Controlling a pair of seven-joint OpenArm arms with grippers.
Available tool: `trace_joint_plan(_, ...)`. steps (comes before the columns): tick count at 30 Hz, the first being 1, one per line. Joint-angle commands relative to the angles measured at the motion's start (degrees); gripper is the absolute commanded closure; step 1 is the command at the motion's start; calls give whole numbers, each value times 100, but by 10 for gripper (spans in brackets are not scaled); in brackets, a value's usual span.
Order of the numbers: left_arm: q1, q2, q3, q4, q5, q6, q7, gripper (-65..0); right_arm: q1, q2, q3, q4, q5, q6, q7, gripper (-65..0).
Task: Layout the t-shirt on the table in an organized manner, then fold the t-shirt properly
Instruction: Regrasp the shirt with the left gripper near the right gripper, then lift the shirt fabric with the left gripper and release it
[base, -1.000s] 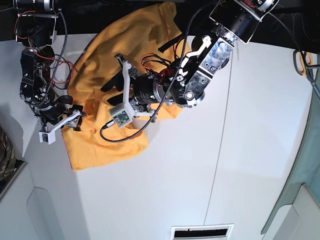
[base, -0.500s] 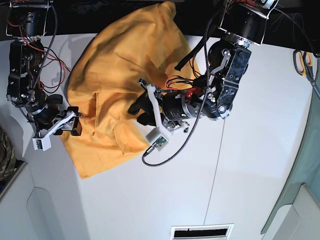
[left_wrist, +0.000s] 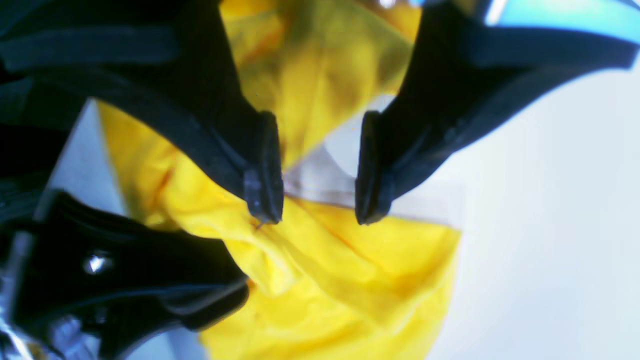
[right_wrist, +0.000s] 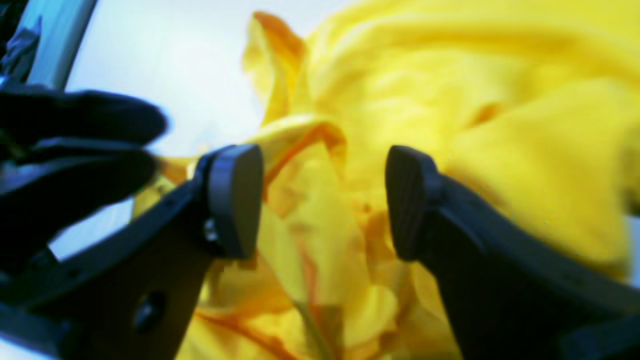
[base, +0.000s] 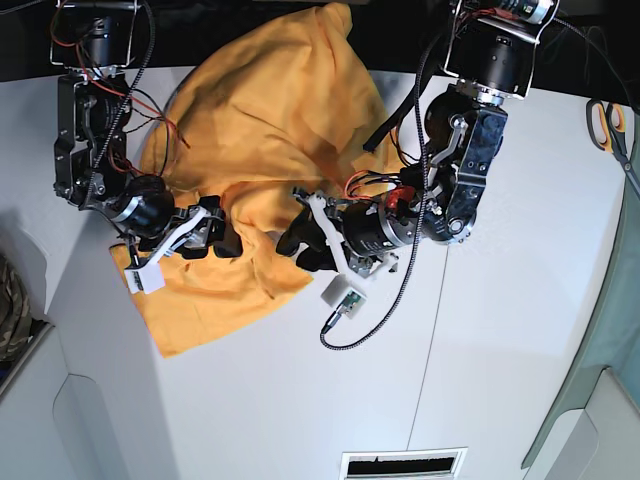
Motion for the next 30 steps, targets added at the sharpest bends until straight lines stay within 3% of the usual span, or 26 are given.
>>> trace_joint_plan(1, -247, 46, -9, -74, -114, 35, -254, -275, 107, 0, 11, 101, 28, 39, 105, -381)
trace_joint_plan(5, -708, 48, -9, -852, -125, 72, -612, -276, 92, -42, 7, 101, 33, 37, 15, -362)
trace_joint_plan(10, -1213, 170, -9, -1810, -120, 63, -695, -276, -166, -37, 7, 101, 31, 42, -26, -209)
trace_joint_plan(17, -1355, 535, -9, -2428, 533, 48, -1478, -275, -490, -35, 7, 101, 24, 63, 31, -207)
trace_joint_plan(21, -1355, 616, 17, -2509, 774, 46, -1582, -267, -542, -37, 7, 101, 31, 63, 39, -188)
trace_joint_plan(23, -1355, 614, 17, -2509, 774, 46, -1582, -183, -540, -35, 7, 101, 28, 63, 98, -153)
trace_joint_plan(26, -1355, 614, 17, -2509, 774, 44, -1593, 0, -540, -35, 7, 101, 28, 63, 166, -98)
trace_joint_plan(30, -1355, 612, 17, -2509, 774, -173, -1582, 0, -540, -35, 7, 101, 28, 63, 184, 0)
